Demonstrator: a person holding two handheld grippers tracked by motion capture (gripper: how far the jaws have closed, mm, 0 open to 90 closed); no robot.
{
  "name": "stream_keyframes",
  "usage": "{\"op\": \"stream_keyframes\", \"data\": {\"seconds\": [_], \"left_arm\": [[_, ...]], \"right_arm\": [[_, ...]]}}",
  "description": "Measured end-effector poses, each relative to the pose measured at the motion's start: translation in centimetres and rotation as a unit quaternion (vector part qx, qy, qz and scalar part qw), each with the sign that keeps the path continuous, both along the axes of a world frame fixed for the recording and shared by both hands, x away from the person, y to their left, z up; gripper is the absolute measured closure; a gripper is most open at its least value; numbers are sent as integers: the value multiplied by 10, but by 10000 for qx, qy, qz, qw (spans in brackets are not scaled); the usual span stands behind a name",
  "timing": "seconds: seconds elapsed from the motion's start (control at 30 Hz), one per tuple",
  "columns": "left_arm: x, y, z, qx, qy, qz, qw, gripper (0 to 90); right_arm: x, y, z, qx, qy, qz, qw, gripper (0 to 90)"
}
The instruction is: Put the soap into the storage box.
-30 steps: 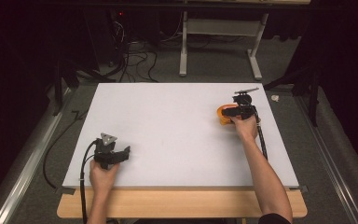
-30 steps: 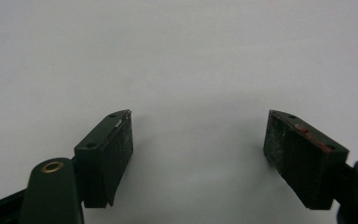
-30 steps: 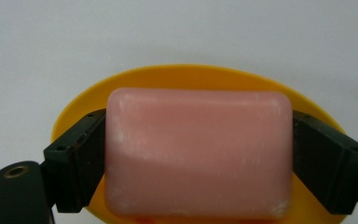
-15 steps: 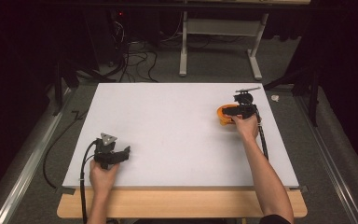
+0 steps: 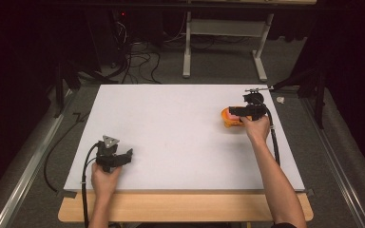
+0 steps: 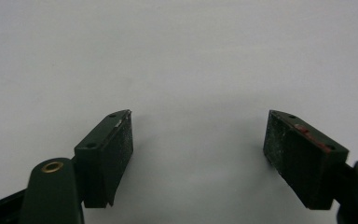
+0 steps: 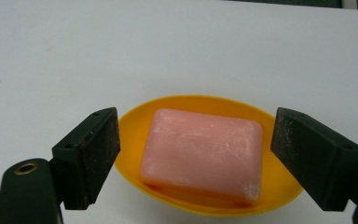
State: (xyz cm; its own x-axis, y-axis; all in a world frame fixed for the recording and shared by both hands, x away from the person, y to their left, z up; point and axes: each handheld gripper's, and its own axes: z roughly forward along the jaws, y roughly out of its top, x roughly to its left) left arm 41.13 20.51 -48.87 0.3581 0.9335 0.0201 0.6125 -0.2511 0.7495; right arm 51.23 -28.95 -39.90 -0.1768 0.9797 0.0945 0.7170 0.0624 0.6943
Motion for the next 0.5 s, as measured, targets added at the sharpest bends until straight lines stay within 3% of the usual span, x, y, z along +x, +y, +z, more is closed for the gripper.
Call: {"op": "stream_keyframes", "data": {"seconds": [0.5], "left_arm": [[0,0,0,1,-4,1,10000,243]], "right_arm": [[-25,-8,14,118,-389,121,9991,197]]}}
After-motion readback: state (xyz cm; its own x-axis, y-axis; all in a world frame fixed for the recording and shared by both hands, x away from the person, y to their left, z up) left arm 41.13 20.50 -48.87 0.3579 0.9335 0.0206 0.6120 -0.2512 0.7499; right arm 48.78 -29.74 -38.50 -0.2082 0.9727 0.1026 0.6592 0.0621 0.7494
